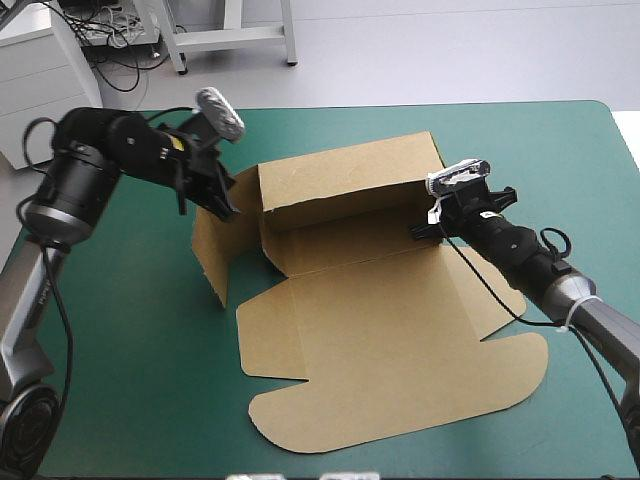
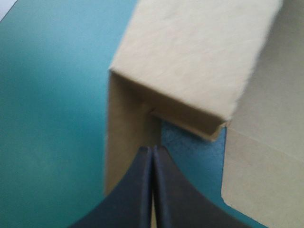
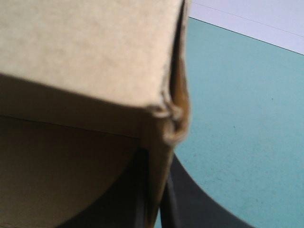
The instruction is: Fold the box
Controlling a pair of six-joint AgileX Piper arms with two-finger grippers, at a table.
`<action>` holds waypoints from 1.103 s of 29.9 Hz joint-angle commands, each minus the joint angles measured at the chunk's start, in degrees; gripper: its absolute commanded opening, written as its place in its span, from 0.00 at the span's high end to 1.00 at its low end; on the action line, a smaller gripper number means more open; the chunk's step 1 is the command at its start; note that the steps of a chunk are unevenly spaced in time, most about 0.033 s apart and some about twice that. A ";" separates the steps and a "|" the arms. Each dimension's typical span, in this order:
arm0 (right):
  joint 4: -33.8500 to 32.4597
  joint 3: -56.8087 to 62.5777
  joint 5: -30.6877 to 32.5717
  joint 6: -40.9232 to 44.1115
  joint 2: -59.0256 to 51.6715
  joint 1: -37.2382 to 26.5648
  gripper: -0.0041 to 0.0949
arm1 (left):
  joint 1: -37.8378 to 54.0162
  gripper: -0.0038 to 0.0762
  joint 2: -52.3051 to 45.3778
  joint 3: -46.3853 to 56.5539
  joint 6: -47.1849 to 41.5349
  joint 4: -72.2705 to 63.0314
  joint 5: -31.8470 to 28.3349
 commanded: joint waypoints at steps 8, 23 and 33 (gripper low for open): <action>-0.93 -1.97 1.67 -1.16 -1.72 -0.02 0.98 | 25.79 0.99 1.93 -0.90 -9.83 -19.94 -0.35; -0.80 -1.97 1.67 -1.16 -1.72 -0.02 0.98 | 32.27 0.99 2.48 19.10 -10.18 -24.35 -10.93; 0.16 -7.98 12.22 8.28 -1.72 -3.24 0.98 | 32.27 0.99 2.48 19.20 -5.64 -22.39 -9.99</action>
